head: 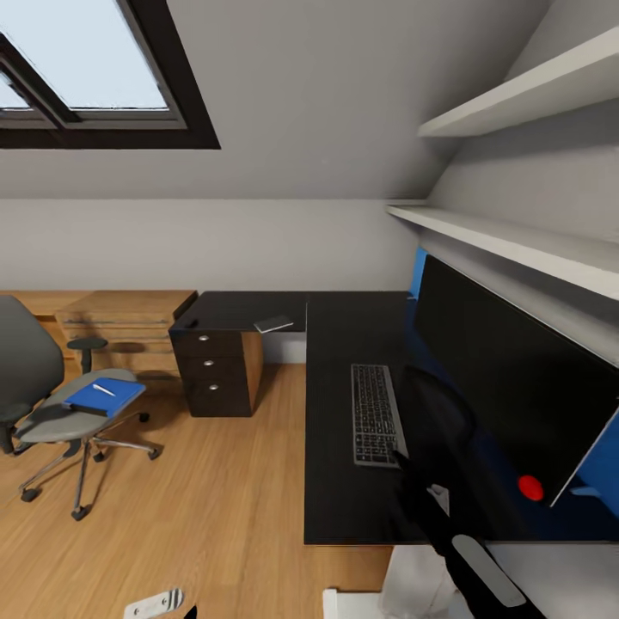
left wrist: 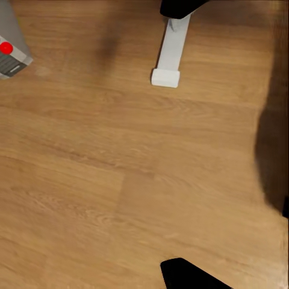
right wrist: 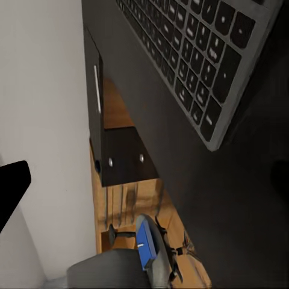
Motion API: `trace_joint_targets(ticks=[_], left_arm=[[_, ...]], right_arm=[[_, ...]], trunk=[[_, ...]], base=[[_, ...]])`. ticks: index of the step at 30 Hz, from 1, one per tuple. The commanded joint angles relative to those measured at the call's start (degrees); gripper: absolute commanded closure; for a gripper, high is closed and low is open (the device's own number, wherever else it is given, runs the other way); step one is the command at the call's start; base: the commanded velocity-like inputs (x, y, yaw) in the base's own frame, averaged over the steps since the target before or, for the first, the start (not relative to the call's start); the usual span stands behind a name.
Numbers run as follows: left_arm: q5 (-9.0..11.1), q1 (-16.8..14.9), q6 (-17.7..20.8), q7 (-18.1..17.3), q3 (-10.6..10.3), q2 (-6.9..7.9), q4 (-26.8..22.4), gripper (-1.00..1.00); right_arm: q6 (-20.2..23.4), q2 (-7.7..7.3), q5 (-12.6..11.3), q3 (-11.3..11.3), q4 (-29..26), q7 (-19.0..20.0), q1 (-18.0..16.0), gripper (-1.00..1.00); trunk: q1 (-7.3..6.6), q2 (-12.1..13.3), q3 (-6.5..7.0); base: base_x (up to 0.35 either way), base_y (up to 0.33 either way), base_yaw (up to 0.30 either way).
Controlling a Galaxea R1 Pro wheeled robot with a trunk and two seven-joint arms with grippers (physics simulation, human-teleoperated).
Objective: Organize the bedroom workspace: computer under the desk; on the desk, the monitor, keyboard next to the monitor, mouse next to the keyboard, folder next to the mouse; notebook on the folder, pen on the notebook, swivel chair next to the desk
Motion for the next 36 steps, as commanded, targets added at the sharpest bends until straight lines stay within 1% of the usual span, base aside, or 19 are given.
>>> trace_joint_targets(ticks=[1,4,7,10,12,15,17,19,21,22,23,25,26,27,28,30,31,34,36], left_arm=[[0.61,0.01,0.27,0.41,0.01,0.06,-0.12,-1.0],[0.67,0.01,0.3,0.44,0.78,0.08,-0.11,-1.0],[0.71,0.01,0.31,0.43,2.86,0.01,-0.11,-1.0],[0.81,0.01,0.37,0.45,5.62,-0.03,-0.06,-1.0],[0.85,0.01,0.42,0.43,6.91,-0.04,-0.01,-1.0],[0.87,0.01,0.46,0.4,8.09,-0.05,0.05,-1.0],[0.88,0.01,0.45,0.38,8.43,-0.05,0.06,-1.0],[0.88,0.01,0.43,0.38,8.52,-0.05,0.08,-1.0],[0.89,0.01,0.41,0.37,8.61,-0.05,0.13,-1.0],[0.89,0.01,0.43,0.37,8.6,-0.05,0.13,-1.0],[0.89,0.01,0.43,0.37,8.59,-0.05,0.14,-1.0],[0.89,0.01,0.42,0.37,8.59,-0.08,0.2,-1.0],[0.87,0.01,0.41,0.34,8.54,-0.08,0.38,-1.0],[0.86,0.01,0.41,0.33,8.51,-0.08,0.49,-1.0],[0.84,0.01,0.41,0.31,8.44,-0.07,0.74,-1.0],[0.82,0.01,0.4,0.3,8.4,-0.06,0.91,-1.0],[0.81,0.01,0.4,0.29,8.37,-0.06,1.02,-1.0],[0.8,0.01,0.4,0.28,8.34,-0.08,1.13,-1.0],[0.77,0.01,0.4,0.28,8.33,-0.11,1.17,-1.0]], right_arm=[[0.03,0.0,-0.58,0.34,0.04,0.19,-0.05,-1.0],[0.02,0.06,-0.55,0.57,-0.03,0.2,-0.05,-1.0],[0.02,0.08,-0.55,0.8,-0.09,0.17,-0.05,-1.0],[0.0,0.11,-0.41,0.95,-0.26,0.16,-0.05,-1.0],[-0.05,0.31,0.19,1.02,-0.4,0.0,-0.05,-1.0],[-0.18,1.74,3.55,1.22,-0.71,-2.35,-0.05,-1.0],[-0.69,3.82,8.98,1.3,-1.53,-6.36,-0.05,-1.0],[-1.35,5.07,12.62,1.32,-2.09,-8.59,-0.05,-1.0],[-3.83,7.9,21.45,1.34,-2.75,-13.07,-0.05,-1.0],[-4.69,8.66,23.94,1.34,-2.84,-14.13,-0.05,-1.0],[-6.62,10.14,29.06,1.34,-2.92,-16.17,-0.05,-1.0],[-8.86,11.63,34.27,1.35,-2.91,-18.02,-0.05,-1.0],[-11.27,13.03,39.24,1.37,-2.81,-19.62,-0.05,-1.0],[-12.53,13.66,41.56,1.38,-2.75,-20.27,-0.05,-1.0],[-15.02,14.76,45.76,1.4,-2.47,-21.29,-0.05,-1.0],[-17.49,15.72,49.17,1.45,-1.88,-21.95,-0.05,-1.0],[-19.84,16.56,51.77,1.49,-1.05,-22.38,-0.05,-1.0],[-23.68,18.07,55.19,1.71,0.95,-22.83,-0.05,-1.0],[-25.63,18.09,56.94,1.85,2.16,-22.98,-0.05,-1.0]], trunk=[[-0.03,-0.05,-0.06],[-0.03,-0.05,-0.06],[-0.03,-0.05,-0.06],[-0.03,-0.05,-0.06],[-0.03,-0.05,-0.06],[-0.03,-0.05,-0.06],[-0.03,-0.05,-0.06],[-0.03,-0.05,-0.06],[-0.03,-0.05,-0.06],[-0.03,-0.05,-0.06],[-0.03,-0.05,-0.06],[-0.03,-0.05,-0.06],[-0.03,-0.05,-0.06],[-0.03,-0.05,-0.06],[-0.03,-0.05,-0.06],[-0.03,-0.05,-0.06],[-0.03,-0.05,-0.06],[-0.03,-0.05,-0.06],[-0.03,-0.05,-0.06]], base=[[-0.331,0.0,0.0],[-0.332,0.0,0.0],[-0.332,0.0,0.0],[-0.334,0.006,0.0],[-0.322,0.058,0.0],[-0.217,0.127,0.0],[-0.088,0.213,0.0],[-0.015,0.252,0.0],[0.106,0.273,0.0],[0.155,0.273,0.0],[0.188,0.269,0.0],[0.206,0.266,0.0],[0.225,0.262,0.0],[0.231,0.261,0.0],[0.239,0.259,0.0],[0.245,0.256,0.0],[0.252,0.25,0.0],[0.257,0.245,0.0],[0.264,0.238,0.0]])
